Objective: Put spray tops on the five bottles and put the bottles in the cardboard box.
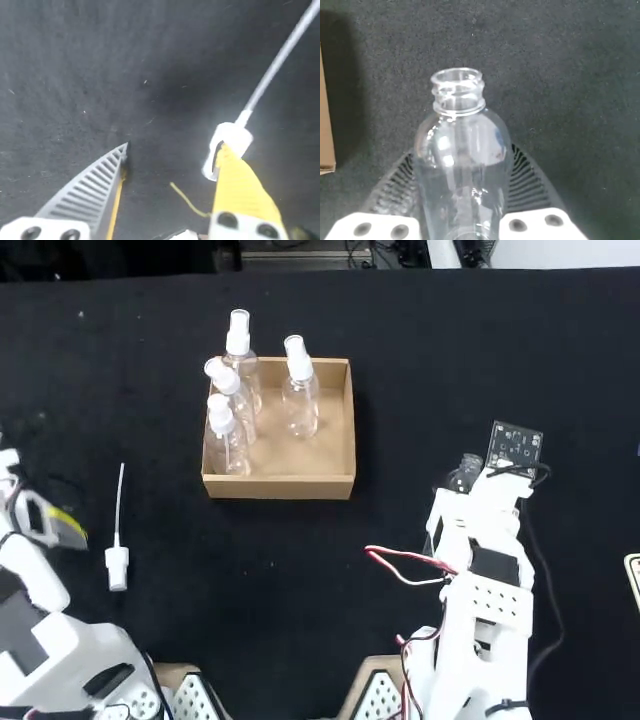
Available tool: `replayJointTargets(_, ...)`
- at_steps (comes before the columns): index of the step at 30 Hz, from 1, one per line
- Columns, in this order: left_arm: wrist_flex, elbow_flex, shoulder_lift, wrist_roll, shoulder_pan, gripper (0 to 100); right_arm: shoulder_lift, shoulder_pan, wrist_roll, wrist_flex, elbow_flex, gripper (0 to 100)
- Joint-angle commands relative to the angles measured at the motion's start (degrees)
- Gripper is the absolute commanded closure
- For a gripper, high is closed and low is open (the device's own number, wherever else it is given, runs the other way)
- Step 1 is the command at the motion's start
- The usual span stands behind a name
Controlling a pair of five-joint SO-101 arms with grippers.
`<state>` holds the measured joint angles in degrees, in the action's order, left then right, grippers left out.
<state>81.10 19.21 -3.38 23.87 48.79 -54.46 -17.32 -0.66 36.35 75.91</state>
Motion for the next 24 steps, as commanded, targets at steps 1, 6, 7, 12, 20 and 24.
replayJointTargets(1,6.0,-10.2,-0.4,-3.6,-7.7,74,-2.2,1.5,-0.2,-1.5,-0.2,98.8)
replayJointTargets(6,2.5,-10.1,-0.2,-4.6,-17.9,74,-2.2,1.5,-0.2,-1.5,-0.1,98.8)
replayJointTargets(7,0.9,-9.9,-0.2,-4.6,-18.9,74,-2.2,1.5,-0.1,-1.5,-0.1,98.8)
replayJointTargets(12,-12.8,-3.6,-0.1,-4.6,-20.3,74,-2.2,1.5,0.0,-1.5,-0.1,98.8)
replayJointTargets(20,-27.0,5.4,7.8,-4.2,-18.5,74,-2.2,1.5,0.0,-1.5,-0.1,98.8)
replayJointTargets(24,-26.5,1.0,11.7,-4.5,-12.4,74,-2.2,1.5,0.1,-1.5,-0.1,98.8)
